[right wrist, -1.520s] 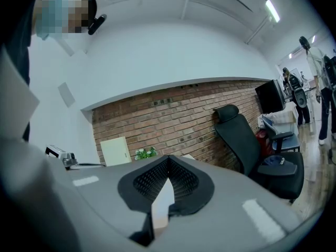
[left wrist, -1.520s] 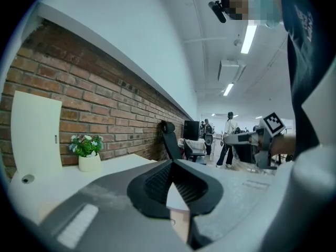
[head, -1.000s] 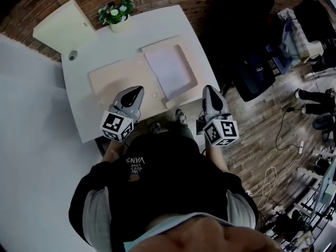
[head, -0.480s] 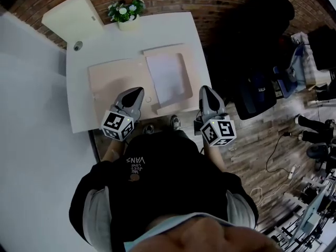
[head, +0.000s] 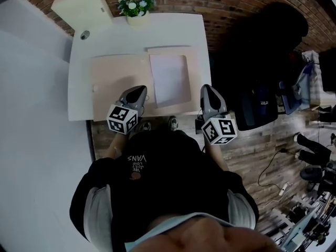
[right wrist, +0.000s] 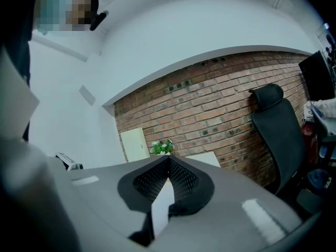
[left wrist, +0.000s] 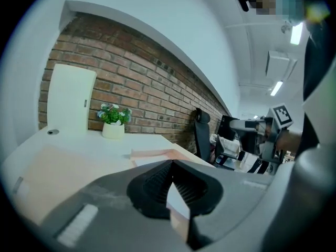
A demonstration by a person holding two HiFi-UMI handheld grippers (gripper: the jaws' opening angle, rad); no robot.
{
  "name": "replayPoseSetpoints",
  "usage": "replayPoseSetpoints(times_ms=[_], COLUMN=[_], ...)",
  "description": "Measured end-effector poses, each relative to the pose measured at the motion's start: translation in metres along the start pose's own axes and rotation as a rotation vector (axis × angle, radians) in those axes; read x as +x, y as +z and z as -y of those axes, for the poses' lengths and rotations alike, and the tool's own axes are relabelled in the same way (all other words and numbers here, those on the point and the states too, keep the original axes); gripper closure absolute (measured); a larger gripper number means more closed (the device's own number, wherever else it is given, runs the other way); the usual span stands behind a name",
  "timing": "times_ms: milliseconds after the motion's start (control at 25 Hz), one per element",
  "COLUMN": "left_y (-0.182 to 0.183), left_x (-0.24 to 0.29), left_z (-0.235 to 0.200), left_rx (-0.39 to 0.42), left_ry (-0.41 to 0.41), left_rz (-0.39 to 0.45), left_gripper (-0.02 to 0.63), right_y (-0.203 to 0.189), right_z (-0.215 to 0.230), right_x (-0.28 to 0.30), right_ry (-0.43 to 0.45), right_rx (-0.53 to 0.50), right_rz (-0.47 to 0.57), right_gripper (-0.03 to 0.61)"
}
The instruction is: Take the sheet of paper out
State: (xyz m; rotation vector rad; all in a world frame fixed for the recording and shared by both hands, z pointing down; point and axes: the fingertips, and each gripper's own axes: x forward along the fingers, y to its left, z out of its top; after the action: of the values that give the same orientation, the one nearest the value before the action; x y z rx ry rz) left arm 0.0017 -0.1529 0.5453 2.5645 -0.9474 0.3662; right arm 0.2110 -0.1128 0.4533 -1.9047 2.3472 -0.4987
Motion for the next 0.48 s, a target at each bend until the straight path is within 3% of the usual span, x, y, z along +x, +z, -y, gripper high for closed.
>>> replayPoseSetpoints(times_ms=[280,480], left_y=[-0.025,-0.044], left_x=[0.013,0.026], left_z=[0.002,0.0], left_rx=[-0.109,-0.176], left_ry=[0.024,0.031], left_rz=[-0.063,-0.127], left_gripper=[0.612,0.563], right_y=[0.003,0.002], right_z=[0.008,0.014], right_x=[0.004,0.005], right_ry=[0.041,0.052], right_rx=[0.006,0.004], right_rz=[-0.014,-0.032], right_gripper=[0.577,0.577])
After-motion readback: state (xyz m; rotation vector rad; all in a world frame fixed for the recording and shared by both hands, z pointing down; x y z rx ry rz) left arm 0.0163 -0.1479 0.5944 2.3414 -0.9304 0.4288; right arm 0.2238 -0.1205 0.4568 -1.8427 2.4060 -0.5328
